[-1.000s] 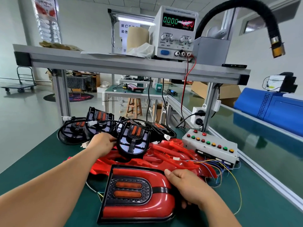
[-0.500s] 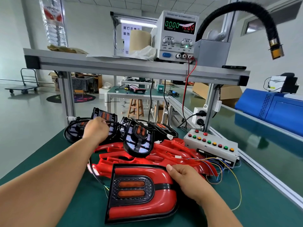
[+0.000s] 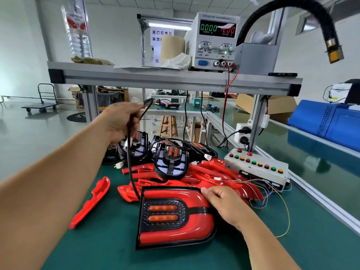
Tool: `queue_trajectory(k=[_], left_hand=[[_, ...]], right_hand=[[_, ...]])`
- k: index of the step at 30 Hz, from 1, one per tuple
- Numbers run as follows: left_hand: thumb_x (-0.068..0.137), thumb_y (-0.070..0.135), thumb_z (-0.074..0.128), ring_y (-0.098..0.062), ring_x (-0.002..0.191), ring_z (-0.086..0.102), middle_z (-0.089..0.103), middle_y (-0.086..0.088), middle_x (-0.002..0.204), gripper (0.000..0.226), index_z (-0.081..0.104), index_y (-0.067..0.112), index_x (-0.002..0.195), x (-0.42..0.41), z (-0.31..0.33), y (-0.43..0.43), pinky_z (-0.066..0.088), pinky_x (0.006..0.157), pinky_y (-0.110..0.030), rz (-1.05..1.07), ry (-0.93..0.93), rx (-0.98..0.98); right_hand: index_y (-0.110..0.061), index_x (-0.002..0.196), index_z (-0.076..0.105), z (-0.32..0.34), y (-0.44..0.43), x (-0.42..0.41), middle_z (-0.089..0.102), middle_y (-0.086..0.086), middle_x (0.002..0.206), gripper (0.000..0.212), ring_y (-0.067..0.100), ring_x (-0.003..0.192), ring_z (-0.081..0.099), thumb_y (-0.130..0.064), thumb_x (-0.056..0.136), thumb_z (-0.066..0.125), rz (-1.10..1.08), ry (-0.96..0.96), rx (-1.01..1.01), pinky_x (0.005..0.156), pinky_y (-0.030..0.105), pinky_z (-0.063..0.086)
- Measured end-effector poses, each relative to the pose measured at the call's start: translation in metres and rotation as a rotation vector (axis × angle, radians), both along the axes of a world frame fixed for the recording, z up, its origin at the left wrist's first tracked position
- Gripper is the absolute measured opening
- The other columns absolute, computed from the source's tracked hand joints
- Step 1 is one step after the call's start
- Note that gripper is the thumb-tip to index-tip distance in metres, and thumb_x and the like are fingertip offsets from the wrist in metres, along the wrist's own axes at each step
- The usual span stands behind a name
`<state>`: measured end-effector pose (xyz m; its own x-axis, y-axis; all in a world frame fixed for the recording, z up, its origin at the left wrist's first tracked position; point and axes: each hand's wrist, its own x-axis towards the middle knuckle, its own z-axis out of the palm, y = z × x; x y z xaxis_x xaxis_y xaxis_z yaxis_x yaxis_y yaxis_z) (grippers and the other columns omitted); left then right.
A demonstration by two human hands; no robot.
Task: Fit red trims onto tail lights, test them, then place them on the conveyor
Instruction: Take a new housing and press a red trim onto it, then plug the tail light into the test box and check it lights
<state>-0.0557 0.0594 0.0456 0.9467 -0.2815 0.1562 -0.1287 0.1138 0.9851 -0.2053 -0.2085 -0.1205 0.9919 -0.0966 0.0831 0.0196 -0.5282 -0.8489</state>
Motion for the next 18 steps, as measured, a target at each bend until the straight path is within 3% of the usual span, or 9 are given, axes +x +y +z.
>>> queue_trajectory(k=[7, 11, 15, 18], left_hand=[[0.096, 0.022, 0.054, 0.002, 0.053, 0.053, 0.063, 0.011, 0.067, 0.016, 0.068, 0.013, 0.098, -0.024, 0.07, 0.01, 0.046, 0.05, -0.011, -0.107, -0.062, -0.148], [0.091, 0.029, 0.062, 0.001, 0.056, 0.054, 0.061, 0.012, 0.071, 0.021, 0.069, 0.016, 0.106, -0.029, 0.103, 0.029, 0.047, 0.053, -0.011, -0.088, -0.139, -0.112], [0.089, 0.034, 0.064, 0.002, 0.055, 0.053, 0.061, 0.015, 0.069, 0.016, 0.071, 0.021, 0.096, -0.039, 0.122, 0.03, 0.047, 0.053, -0.01, -0.065, -0.188, -0.062], [0.09, 0.034, 0.064, 0.002, 0.052, 0.05, 0.058, 0.014, 0.068, 0.018, 0.068, 0.02, 0.1, -0.045, 0.129, 0.023, 0.043, 0.051, -0.008, -0.109, -0.194, -0.081]], right_hand=[[-0.031, 0.09, 0.073, -0.001, -0.002, 0.0, 0.073, -0.018, 0.093, 0.022, -0.002, 0.09, 0.066, -0.046, 0.093, 0.058, -0.002, -0.017, 0.032, 0.086, 0.022, 0.05], [-0.034, 0.087, 0.073, -0.003, -0.002, 0.002, 0.073, -0.017, 0.094, 0.02, 0.002, 0.094, 0.065, -0.048, 0.092, 0.059, -0.004, -0.009, 0.048, 0.087, 0.025, 0.049], [-0.04, 0.086, 0.07, -0.002, -0.004, 0.002, 0.071, -0.021, 0.094, 0.019, 0.001, 0.093, 0.064, -0.052, 0.093, 0.056, 0.019, -0.015, 0.009, 0.084, 0.024, 0.048], [-0.039, 0.087, 0.071, -0.002, -0.004, 0.002, 0.071, -0.02, 0.094, 0.019, 0.002, 0.093, 0.065, -0.05, 0.093, 0.056, 0.026, -0.023, 0.008, 0.088, 0.027, 0.05]])
